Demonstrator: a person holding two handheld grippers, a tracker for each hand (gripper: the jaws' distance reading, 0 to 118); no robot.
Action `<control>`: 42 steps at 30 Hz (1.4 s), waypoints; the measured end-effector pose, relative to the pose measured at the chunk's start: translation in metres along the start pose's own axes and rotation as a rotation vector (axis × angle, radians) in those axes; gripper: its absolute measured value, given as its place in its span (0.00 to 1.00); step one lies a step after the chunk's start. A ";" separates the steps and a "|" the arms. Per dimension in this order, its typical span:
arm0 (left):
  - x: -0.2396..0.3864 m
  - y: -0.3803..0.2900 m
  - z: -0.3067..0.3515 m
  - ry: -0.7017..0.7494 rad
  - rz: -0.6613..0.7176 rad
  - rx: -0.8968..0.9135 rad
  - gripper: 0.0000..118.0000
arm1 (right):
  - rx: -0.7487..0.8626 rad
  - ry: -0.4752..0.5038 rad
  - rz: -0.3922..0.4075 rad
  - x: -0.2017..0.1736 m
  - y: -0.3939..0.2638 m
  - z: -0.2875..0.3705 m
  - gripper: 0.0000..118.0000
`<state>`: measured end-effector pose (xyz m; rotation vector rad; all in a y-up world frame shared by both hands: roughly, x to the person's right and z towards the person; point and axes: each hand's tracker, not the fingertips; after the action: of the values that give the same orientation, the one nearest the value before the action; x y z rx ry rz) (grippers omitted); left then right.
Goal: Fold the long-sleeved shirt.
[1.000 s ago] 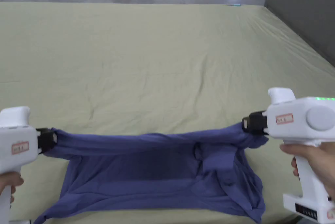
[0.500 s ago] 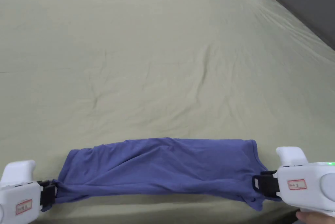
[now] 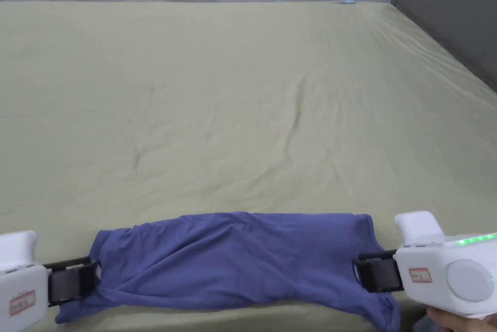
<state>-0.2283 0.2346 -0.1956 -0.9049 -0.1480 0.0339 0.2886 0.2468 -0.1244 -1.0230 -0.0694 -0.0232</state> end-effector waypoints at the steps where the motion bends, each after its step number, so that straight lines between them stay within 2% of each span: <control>1: 0.001 0.003 0.011 -0.005 0.017 0.029 1.00 | 0.036 -0.004 -0.016 -0.002 0.005 0.011 0.99; 2: 0.003 0.004 0.020 -0.014 0.024 0.070 1.00 | 0.083 -0.006 -0.026 -0.005 0.011 0.019 0.99; 3: 0.007 0.027 0.023 -0.030 0.024 0.109 0.93 | 0.150 -0.005 -0.037 -0.008 0.017 0.027 0.96; 4: 0.010 0.031 0.030 -0.040 0.020 0.140 0.81 | 0.195 0.003 -0.043 -0.013 0.024 0.035 0.88; 5: 0.014 0.035 0.035 -0.038 0.020 0.161 0.59 | 0.215 0.008 -0.037 -0.019 0.031 0.040 0.69; 6: 0.017 0.039 0.038 -0.038 0.016 0.186 0.15 | 0.241 0.008 -0.026 -0.025 0.037 0.042 0.18; 7: 0.024 0.046 0.042 -0.052 -0.004 0.181 0.00 | 0.269 0.006 -0.023 -0.030 0.042 0.042 0.02; 8: 0.026 0.048 0.043 -0.065 0.005 0.194 0.00 | 0.298 0.024 -0.027 -0.033 0.048 0.043 0.02; 10: 0.031 0.052 0.041 -0.079 0.008 0.178 0.00 | 0.259 0.066 -0.014 -0.041 0.057 0.038 0.02; 15: 0.009 0.050 0.017 -0.083 0.010 0.149 0.00 | 0.251 0.079 0.017 -0.054 0.062 0.032 0.02; 19: -0.019 0.049 -0.003 -0.252 0.136 0.044 0.01 | 0.222 0.096 0.013 -0.055 0.060 0.024 0.02; 20: -0.027 0.048 -0.012 -0.313 0.172 0.007 0.17 | 0.214 0.096 0.016 -0.055 0.060 0.022 0.02; 21: -0.035 0.045 -0.020 -0.340 0.208 -0.015 0.64 | 0.205 0.096 0.020 -0.056 0.058 0.019 0.02; 22: -0.045 0.044 -0.029 -0.339 0.253 -0.018 0.95 | 0.197 0.098 0.018 -0.056 0.058 0.017 0.02; 23: -0.054 0.044 -0.042 -0.356 0.280 -0.060 1.00 | 0.191 0.100 0.016 -0.056 0.058 0.016 0.02; 28: -0.091 0.038 -0.092 -0.513 0.438 -0.173 1.00 | 0.170 0.108 0.012 -0.056 0.058 0.010 0.02; 31: -0.096 0.033 -0.115 -0.539 0.478 -0.221 1.00 | 0.167 0.108 0.018 -0.056 0.059 0.008 0.02; 33: -0.097 0.027 -0.134 -0.610 0.514 -0.265 1.00 | 0.165 0.109 0.016 -0.056 0.060 0.007 0.02; 36: -0.089 0.021 -0.140 -0.726 0.524 -0.176 1.00 | 0.165 0.104 0.015 -0.057 0.062 0.007 0.02; 42: -0.080 0.019 -0.153 -0.906 0.622 -0.220 1.00 | 0.157 0.113 0.013 -0.058 0.062 0.005 0.02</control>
<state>-0.2853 0.1201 -0.3127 -1.0731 -0.7160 1.0305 0.2339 0.2824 -0.1786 -0.8634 0.0379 -0.0627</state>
